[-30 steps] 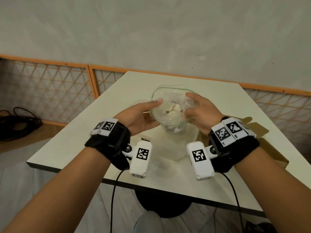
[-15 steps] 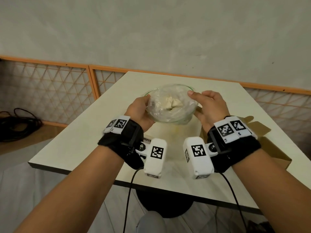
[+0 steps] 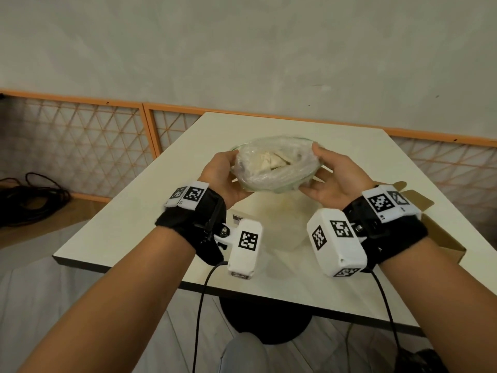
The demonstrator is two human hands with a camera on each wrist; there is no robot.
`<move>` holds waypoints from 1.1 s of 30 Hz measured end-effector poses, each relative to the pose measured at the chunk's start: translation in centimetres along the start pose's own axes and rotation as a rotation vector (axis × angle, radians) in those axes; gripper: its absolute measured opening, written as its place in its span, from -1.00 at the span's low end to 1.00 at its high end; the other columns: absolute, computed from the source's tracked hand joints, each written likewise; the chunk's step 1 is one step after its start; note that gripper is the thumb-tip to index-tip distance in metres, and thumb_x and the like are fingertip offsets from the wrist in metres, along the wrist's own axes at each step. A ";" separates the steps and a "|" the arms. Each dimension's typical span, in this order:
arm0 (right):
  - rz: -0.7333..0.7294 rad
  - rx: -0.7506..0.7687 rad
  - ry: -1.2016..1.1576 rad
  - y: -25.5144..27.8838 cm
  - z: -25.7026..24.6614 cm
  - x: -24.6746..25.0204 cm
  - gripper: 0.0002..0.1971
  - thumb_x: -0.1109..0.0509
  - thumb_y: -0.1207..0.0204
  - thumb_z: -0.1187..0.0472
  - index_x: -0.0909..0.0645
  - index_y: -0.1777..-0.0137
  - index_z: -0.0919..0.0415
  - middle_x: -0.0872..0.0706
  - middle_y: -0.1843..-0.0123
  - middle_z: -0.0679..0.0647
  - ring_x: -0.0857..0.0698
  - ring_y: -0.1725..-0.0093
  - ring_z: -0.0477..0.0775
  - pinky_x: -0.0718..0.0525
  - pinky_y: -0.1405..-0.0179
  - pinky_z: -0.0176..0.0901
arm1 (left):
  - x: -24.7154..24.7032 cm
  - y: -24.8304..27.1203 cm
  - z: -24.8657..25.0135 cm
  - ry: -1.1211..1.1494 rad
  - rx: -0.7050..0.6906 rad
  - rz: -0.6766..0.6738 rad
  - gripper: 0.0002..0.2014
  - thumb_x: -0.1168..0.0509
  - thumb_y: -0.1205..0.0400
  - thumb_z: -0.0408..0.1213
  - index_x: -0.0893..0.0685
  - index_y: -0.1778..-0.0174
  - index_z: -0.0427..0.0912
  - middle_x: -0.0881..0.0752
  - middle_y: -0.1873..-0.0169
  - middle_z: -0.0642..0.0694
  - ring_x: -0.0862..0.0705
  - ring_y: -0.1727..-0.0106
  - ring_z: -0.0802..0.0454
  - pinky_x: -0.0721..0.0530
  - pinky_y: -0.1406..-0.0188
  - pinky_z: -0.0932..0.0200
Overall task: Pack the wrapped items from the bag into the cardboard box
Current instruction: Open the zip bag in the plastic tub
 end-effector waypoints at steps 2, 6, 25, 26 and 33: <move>-0.022 0.024 -0.014 -0.1 0.5 -0.2 -0.86 -0.39 -0.54 0.15 -0.64 -0.01 0.20 -0.73 0.06 0.09 -0.71 0.00 0.11 -0.76 0.04 -0.06 | 0.5 0.0 -0.1 -0.036 0.016 0.031 -0.79 -0.18 -0.62 -0.33 -0.69 -0.06 -0.17 -0.69 -0.08 -0.20 -0.71 0.00 -0.19 -0.78 0.18 -0.12; 0.002 -0.020 -0.047 -0.8 1.7 0.0 -0.85 -0.29 -0.61 0.12 -0.60 0.00 0.19 -0.71 0.12 0.08 -0.68 0.16 0.04 -0.73 0.42 -0.27 | 0.5 -0.1 -0.7 -0.018 0.094 0.001 -0.77 -0.13 -0.66 -0.41 -0.63 -0.14 -0.18 -0.67 -0.06 -0.26 -0.73 0.00 -0.28 -0.75 0.05 -0.24; 0.047 -0.035 0.053 -0.8 0.7 0.3 -0.65 -0.44 -0.44 -0.11 -0.59 -0.03 0.15 -0.65 -0.04 0.15 -0.68 -0.05 0.13 -0.72 -0.06 0.05 | -0.5 -0.6 -1.4 0.190 0.125 -0.074 -0.62 -0.21 -0.68 -0.05 -0.58 -0.32 -0.20 -0.61 -0.27 -0.26 -0.67 -0.19 -0.29 -0.71 0.09 -0.38; 0.031 -0.044 0.044 -0.5 1.1 0.2 -0.58 -0.44 -0.41 -0.15 -0.57 -0.08 0.15 -0.64 -0.07 0.14 -0.67 -0.10 0.13 -0.67 -0.17 0.08 | -0.7 -0.8 -1.6 0.205 0.111 -0.072 -0.65 -0.19 -0.70 -0.11 -0.58 -0.32 -0.21 -0.61 -0.27 -0.26 -0.66 -0.19 -0.29 -0.71 0.13 -0.36; -0.005 -0.007 0.073 -0.3 1.0 -0.3 -0.86 -0.39 -0.53 0.12 -0.56 0.04 0.18 -0.66 0.07 0.13 -0.66 0.06 0.07 -0.69 0.04 -0.10 | -0.1 -0.9 -1.5 -0.187 0.105 -0.012 -0.79 -0.15 -0.62 -0.24 -0.60 -0.09 -0.17 -0.64 -0.06 -0.13 -0.67 -0.01 -0.12 -0.59 -0.16 -0.18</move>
Point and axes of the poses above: each hand's wrist, its own y-axis away from the middle knuckle, its own x-axis out of the back of the hand, z = x × y, the point moved 8 cm from there along -y, towards the middle knuckle
